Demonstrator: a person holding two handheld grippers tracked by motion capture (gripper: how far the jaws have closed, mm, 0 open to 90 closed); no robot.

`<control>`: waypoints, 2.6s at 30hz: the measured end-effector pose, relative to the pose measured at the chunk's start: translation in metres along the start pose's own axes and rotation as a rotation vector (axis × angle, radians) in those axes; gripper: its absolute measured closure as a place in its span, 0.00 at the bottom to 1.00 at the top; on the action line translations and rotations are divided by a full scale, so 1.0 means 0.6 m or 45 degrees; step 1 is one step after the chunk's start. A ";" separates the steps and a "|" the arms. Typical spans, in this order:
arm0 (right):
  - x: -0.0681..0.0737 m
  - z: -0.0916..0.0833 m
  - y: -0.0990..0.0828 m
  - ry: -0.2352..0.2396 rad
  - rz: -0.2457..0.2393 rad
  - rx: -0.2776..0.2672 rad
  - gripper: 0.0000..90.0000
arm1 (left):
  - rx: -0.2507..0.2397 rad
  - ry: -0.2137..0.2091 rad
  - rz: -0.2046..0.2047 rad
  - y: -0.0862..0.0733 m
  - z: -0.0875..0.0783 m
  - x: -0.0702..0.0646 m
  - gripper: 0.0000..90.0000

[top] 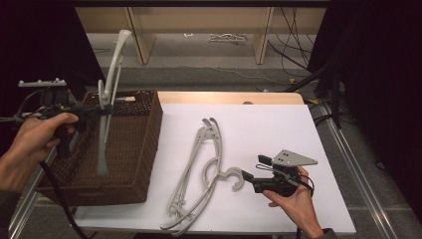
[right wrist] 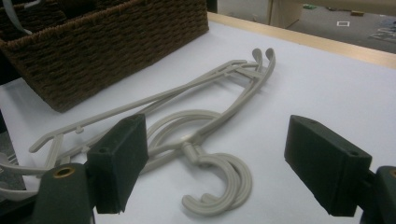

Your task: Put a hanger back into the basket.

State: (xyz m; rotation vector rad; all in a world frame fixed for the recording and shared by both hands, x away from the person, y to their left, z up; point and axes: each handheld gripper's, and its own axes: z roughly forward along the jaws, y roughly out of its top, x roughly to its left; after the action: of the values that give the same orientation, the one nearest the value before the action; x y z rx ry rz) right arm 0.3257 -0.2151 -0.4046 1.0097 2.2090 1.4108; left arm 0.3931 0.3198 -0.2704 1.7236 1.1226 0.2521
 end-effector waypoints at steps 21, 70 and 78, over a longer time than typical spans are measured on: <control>-0.001 0.003 -0.006 0.019 0.013 0.036 0.25 | 0.115 0.046 0.042 -0.086 0.003 0.087 0.92; -0.004 0.000 -0.011 -0.006 -0.008 0.029 0.25 | 0.583 0.085 0.211 -0.139 0.098 0.111 0.91; -0.005 0.003 -0.013 0.007 -0.006 0.018 0.25 | 0.582 0.105 0.164 -0.154 0.122 0.112 0.91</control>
State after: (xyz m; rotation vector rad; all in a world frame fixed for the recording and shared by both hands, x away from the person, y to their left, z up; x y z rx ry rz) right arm 0.3258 -0.2179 -0.4128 1.0059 2.2272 1.3996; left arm 0.4238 0.3295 -0.4022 2.2104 1.1940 0.1533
